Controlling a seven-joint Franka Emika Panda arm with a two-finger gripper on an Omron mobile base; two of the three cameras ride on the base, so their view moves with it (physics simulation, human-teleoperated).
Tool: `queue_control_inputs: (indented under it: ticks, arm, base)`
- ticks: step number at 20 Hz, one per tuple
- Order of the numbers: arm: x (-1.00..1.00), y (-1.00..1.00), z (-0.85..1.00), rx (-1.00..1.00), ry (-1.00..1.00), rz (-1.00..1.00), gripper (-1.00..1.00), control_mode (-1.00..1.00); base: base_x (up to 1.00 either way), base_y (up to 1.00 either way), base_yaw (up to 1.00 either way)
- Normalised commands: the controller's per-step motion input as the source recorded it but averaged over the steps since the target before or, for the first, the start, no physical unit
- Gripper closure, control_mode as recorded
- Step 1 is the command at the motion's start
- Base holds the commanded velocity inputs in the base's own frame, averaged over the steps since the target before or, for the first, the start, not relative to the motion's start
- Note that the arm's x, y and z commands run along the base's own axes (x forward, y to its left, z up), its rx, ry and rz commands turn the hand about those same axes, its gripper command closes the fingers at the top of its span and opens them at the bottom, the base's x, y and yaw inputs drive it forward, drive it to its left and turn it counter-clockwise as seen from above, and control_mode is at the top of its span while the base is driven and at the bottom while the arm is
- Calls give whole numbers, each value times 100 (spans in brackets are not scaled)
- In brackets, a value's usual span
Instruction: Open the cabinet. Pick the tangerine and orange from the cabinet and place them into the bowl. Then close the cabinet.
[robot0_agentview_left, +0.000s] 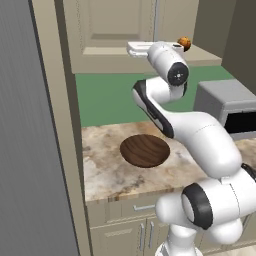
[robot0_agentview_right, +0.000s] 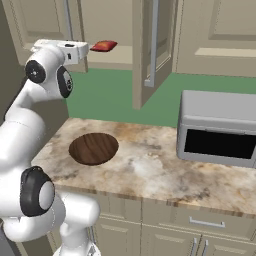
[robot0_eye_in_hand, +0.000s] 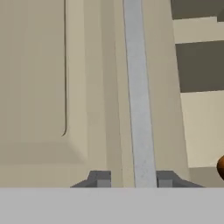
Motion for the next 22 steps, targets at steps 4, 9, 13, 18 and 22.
queue_control_inputs:
  ticks: [4, 9, 13, 18, 22]
  arm:
    - [-46, 95, 60, -9, -17, 0, 100, -100]
    - [-33, 100, 72, -17, -4, 0, 100, -100]
    - [-37, 100, 76, -22, 0, 0, 100, -100]
    - [-65, 100, 91, -26, 0, -1, 100, -100]
    - [-64, 92, 89, -18, 2, -2, 100, -100]
  base:
    - [0, 0, 0]
    - [0, 0, 0]
    - [0, 0, 0]
    - [0, 0, 0]
    - [0, 0, 0]
